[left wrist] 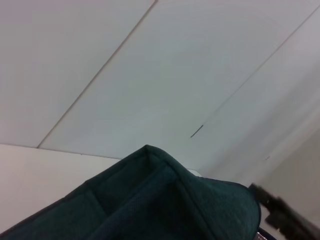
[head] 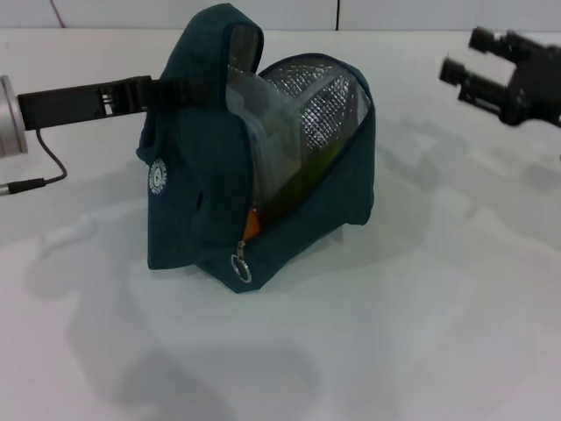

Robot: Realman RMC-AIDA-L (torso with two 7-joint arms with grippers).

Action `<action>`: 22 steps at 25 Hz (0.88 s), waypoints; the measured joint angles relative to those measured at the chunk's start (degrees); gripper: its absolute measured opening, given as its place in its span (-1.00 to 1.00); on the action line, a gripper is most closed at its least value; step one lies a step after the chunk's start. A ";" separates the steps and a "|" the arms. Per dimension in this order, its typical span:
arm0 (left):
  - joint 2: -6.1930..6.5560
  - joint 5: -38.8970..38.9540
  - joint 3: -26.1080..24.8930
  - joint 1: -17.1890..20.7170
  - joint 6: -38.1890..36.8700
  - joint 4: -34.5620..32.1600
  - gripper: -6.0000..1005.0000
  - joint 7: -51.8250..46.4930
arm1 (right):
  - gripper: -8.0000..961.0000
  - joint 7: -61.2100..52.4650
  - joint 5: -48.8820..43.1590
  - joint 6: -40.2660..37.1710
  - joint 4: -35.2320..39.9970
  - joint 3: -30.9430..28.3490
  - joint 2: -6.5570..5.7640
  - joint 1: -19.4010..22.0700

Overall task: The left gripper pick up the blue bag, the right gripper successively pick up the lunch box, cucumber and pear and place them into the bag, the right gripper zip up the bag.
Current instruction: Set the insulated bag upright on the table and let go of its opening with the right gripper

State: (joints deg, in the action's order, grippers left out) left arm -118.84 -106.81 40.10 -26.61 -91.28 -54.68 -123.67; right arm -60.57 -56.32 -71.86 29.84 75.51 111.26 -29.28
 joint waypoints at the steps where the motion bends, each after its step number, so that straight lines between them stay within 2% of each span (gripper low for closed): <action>1: 0.00 0.01 -0.01 -0.06 0.01 0.01 -0.90 0.00 | 0.38 0.00 -1.22 0.30 -0.32 -0.03 0.00 0.01; 4: 0.01 0.02 -0.02 -0.27 0.00 0.01 -0.90 0.01 | 0.37 -0.31 -4.48 2.35 -0.76 -0.06 0.44 -0.32; 12: 0.01 0.03 -0.03 -0.44 -0.02 0.01 -0.90 0.01 | 0.37 -1.21 -10.24 7.11 -0.89 0.14 2.83 -2.74; 22: -0.26 0.03 -0.03 -0.46 -0.04 0.04 -0.90 0.01 | 0.36 -1.21 -12.98 10.54 -2.92 0.31 3.80 -6.08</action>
State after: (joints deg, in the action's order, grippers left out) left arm -119.09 -106.78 40.07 -27.07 -91.32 -54.64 -123.66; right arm -61.78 -69.30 -61.32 26.92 75.83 115.07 -35.36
